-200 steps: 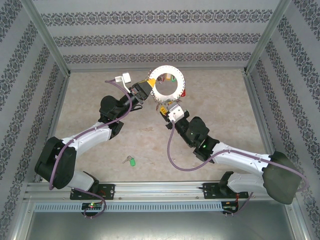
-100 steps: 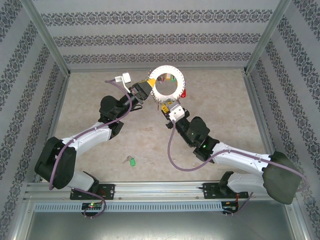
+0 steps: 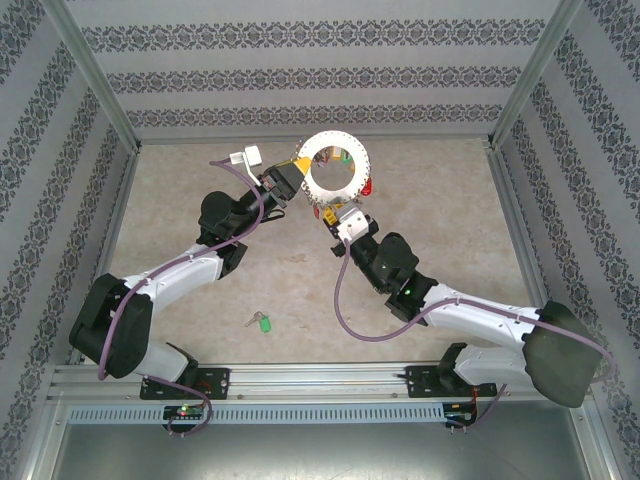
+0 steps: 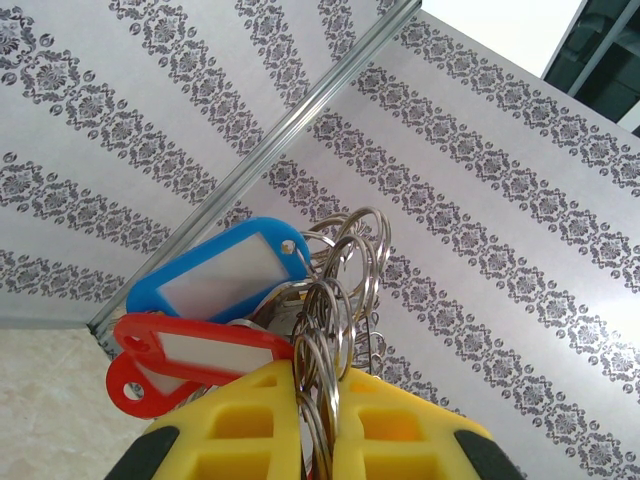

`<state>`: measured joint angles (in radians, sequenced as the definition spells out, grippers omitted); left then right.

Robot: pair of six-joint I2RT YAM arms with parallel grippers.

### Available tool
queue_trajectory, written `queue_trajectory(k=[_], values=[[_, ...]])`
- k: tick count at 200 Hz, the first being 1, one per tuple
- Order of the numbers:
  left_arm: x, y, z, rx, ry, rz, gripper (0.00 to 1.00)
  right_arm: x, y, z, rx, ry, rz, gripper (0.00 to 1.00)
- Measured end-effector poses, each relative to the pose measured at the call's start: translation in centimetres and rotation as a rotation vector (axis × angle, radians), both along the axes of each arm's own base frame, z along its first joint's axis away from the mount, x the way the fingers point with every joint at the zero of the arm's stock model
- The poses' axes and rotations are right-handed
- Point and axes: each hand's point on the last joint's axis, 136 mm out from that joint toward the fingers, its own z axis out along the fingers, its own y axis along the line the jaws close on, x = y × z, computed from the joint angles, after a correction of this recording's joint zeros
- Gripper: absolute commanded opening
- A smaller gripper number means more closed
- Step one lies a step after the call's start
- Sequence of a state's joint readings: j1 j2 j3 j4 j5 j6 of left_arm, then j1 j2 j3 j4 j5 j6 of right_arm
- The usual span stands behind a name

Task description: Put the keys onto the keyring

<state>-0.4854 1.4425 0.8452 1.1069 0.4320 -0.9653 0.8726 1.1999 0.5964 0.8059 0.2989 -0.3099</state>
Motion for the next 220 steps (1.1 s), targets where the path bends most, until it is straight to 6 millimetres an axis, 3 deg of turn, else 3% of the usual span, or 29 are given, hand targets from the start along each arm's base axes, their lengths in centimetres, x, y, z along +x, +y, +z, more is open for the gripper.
queue_trajectory(k=[119, 171, 220], values=[[0.09, 0.02, 0.05, -0.007, 0.004, 0.012, 0.0, 0.08, 0.1, 0.42, 0.031, 0.003, 0.003, 0.16], [0.19, 0.11, 0.0, -0.01, 0.007, 0.019, 0.0, 0.16, 0.2, 0.42, 0.035, 0.005, 0.003, 0.2], [0.24, 0.17, 0.01, -0.011, 0.008, 0.023, 0.0, 0.18, 0.18, 0.59, 0.055, 0.009, 0.005, 0.09]])
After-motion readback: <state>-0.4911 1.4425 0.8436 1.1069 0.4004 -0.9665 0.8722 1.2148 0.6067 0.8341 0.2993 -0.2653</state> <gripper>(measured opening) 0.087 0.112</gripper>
